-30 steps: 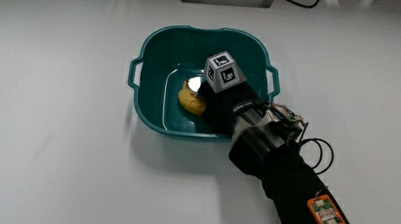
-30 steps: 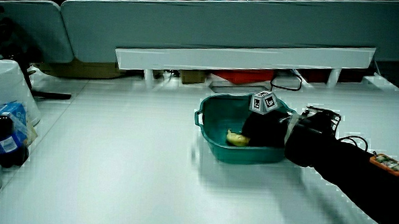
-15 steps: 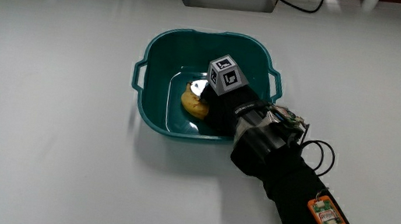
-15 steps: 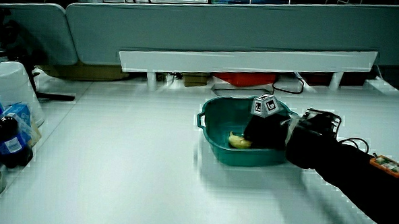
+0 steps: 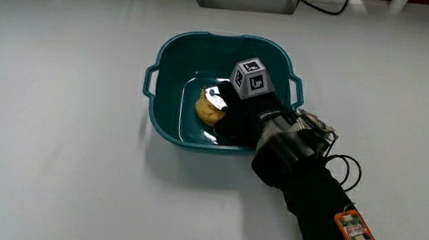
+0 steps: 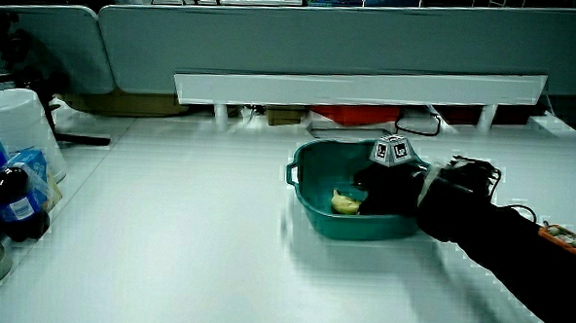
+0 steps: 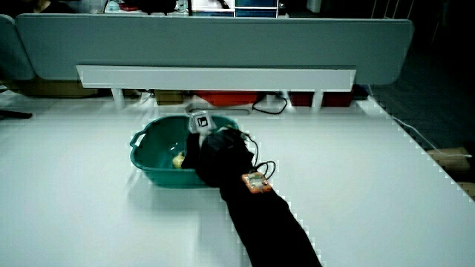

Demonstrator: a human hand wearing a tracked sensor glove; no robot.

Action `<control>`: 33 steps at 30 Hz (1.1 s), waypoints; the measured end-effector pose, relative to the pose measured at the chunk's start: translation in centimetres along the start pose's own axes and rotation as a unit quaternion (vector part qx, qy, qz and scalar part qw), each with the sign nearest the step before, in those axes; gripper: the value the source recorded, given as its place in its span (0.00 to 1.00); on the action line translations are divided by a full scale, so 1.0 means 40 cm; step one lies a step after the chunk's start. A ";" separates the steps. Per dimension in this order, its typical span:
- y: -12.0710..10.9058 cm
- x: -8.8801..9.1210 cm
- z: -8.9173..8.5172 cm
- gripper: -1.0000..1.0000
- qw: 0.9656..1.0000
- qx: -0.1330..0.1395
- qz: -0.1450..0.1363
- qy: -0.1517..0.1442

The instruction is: Place banana into plate

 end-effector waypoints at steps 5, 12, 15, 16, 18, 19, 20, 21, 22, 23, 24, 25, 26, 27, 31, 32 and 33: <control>-0.019 0.017 0.028 0.00 0.999 0.026 0.006 0.034; -0.053 0.052 0.088 0.00 0.998 0.047 0.017 0.040; -0.080 0.080 0.114 0.00 0.997 0.053 0.024 0.047; -0.090 0.091 0.121 0.00 0.997 0.063 0.019 0.044; -0.109 0.115 0.131 0.00 0.997 0.070 -0.001 0.031; -0.112 0.131 0.128 0.00 0.997 0.068 -0.002 0.038; -0.112 0.148 0.119 0.00 0.998 0.053 0.006 0.046; -0.124 0.161 0.120 0.00 0.997 0.063 0.000 0.044; -0.136 0.174 0.120 0.00 0.996 0.072 -0.015 0.044; -0.158 0.180 0.128 0.00 0.995 0.092 -0.023 0.040; -0.173 0.189 0.130 0.00 0.994 0.099 -0.020 0.050; -0.188 0.192 0.133 0.00 0.993 0.104 -0.012 0.048; -0.203 0.193 0.138 0.00 0.992 0.112 -0.008 0.054; -0.209 0.202 0.134 0.00 0.991 0.122 -0.026 0.042; -0.247 0.222 0.119 0.00 0.992 0.120 -0.034 0.026; -0.256 0.231 0.113 0.00 0.991 0.123 -0.042 0.020; -0.266 0.239 0.106 0.00 0.991 0.127 -0.051 0.013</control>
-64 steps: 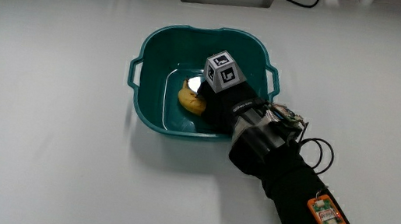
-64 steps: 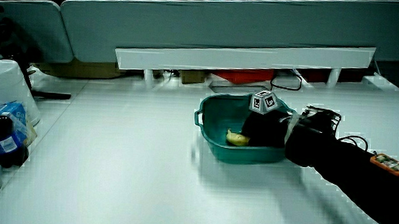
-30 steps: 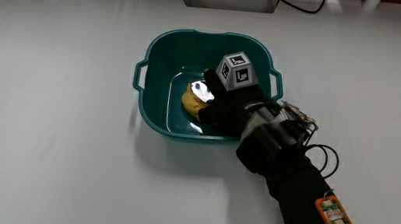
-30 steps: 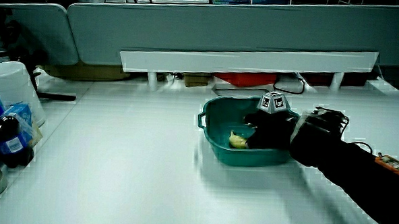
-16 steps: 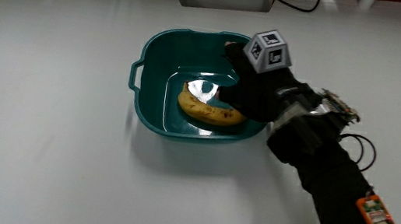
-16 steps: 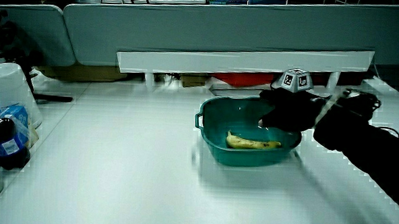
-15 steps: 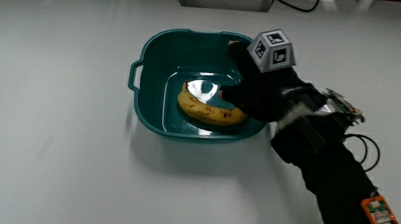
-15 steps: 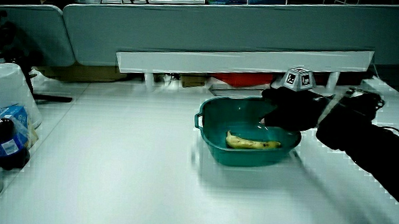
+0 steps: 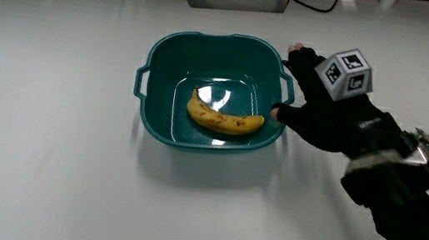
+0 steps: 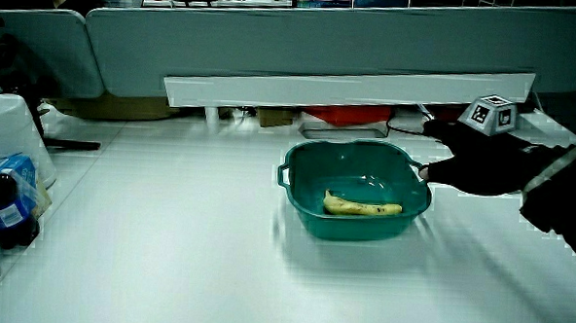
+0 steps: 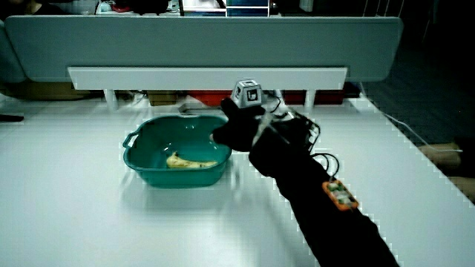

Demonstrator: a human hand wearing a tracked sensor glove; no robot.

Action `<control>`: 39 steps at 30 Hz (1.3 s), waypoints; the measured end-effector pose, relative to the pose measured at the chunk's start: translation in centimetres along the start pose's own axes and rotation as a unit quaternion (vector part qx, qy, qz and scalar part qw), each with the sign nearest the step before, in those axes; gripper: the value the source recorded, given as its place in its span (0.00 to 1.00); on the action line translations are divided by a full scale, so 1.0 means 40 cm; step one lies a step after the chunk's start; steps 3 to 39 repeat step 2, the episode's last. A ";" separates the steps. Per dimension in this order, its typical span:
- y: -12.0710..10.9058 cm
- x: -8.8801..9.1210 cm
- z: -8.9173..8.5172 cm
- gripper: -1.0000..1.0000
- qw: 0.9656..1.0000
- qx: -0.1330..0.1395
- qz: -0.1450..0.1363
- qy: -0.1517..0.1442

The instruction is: Place banana into plate

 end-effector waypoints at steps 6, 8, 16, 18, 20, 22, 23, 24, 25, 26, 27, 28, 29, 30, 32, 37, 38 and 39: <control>-0.025 0.013 -0.004 0.00 1.000 -0.008 0.017 0.014; -0.025 0.013 -0.004 0.00 1.000 -0.008 0.017 0.014; -0.025 0.013 -0.004 0.00 1.000 -0.008 0.017 0.014; -0.025 0.013 -0.004 0.00 1.000 -0.008 0.017 0.014; -0.025 0.013 -0.004 0.00 1.000 -0.008 0.017 0.014; -0.025 0.013 -0.004 0.00 1.000 -0.008 0.017 0.014; -0.025 0.013 -0.004 0.00 1.000 -0.008 0.017 0.014; -0.025 0.013 -0.004 0.00 1.000 -0.008 0.017 0.014; -0.025 0.013 -0.004 0.00 1.000 -0.008 0.017 0.014; -0.025 0.013 -0.004 0.00 1.000 -0.008 0.017 0.014; -0.025 0.013 -0.004 0.00 1.000 -0.008 0.017 0.014; -0.025 0.013 -0.004 0.00 1.000 -0.008 0.017 0.014; -0.025 0.013 -0.004 0.00 1.000 -0.008 0.017 0.014; -0.025 0.013 -0.004 0.00 1.000 -0.008 0.017 0.014; -0.025 0.013 -0.004 0.00 1.000 -0.008 0.017 0.014; -0.025 0.013 -0.004 0.00 1.000 -0.008 0.017 0.014; -0.025 0.013 -0.004 0.00 1.000 -0.008 0.017 0.014; -0.025 0.013 -0.004 0.00 1.000 -0.008 0.017 0.014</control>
